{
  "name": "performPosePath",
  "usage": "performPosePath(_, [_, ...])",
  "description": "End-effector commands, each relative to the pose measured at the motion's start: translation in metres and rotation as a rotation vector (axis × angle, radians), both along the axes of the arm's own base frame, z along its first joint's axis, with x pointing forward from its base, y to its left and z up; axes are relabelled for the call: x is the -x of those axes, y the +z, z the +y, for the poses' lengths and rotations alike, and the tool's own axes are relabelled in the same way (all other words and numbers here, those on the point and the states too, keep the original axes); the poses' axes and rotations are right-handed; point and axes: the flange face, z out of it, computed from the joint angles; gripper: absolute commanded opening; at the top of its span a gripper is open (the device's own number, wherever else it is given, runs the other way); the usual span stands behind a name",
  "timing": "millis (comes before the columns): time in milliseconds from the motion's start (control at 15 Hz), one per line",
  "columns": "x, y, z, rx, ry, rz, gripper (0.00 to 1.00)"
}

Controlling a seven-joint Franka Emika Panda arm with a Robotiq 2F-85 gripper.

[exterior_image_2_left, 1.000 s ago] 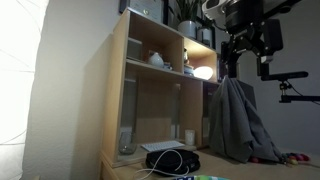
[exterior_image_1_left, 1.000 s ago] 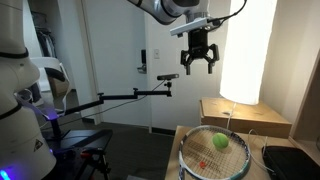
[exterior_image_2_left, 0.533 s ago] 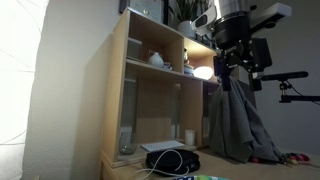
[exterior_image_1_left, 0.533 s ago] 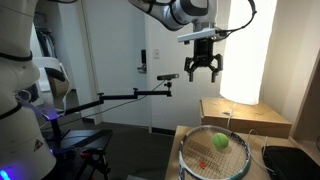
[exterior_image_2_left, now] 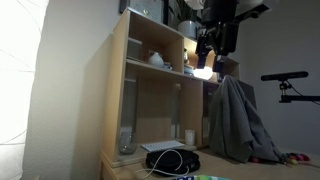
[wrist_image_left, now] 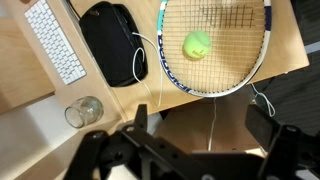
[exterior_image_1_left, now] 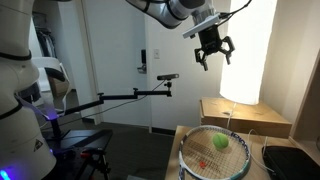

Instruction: Pick the ball on the racket and drop it on the floor

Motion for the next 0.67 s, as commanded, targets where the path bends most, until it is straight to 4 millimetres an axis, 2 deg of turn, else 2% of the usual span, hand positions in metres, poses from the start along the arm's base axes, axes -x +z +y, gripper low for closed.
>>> performPosePath(0, [0.0029,0.0059,0.0025,-0.001,0.0,-0.012,1.0])
performPosePath(600, [0.007,0.0063,0.0011,0.004,-0.003,-0.016,1.0])
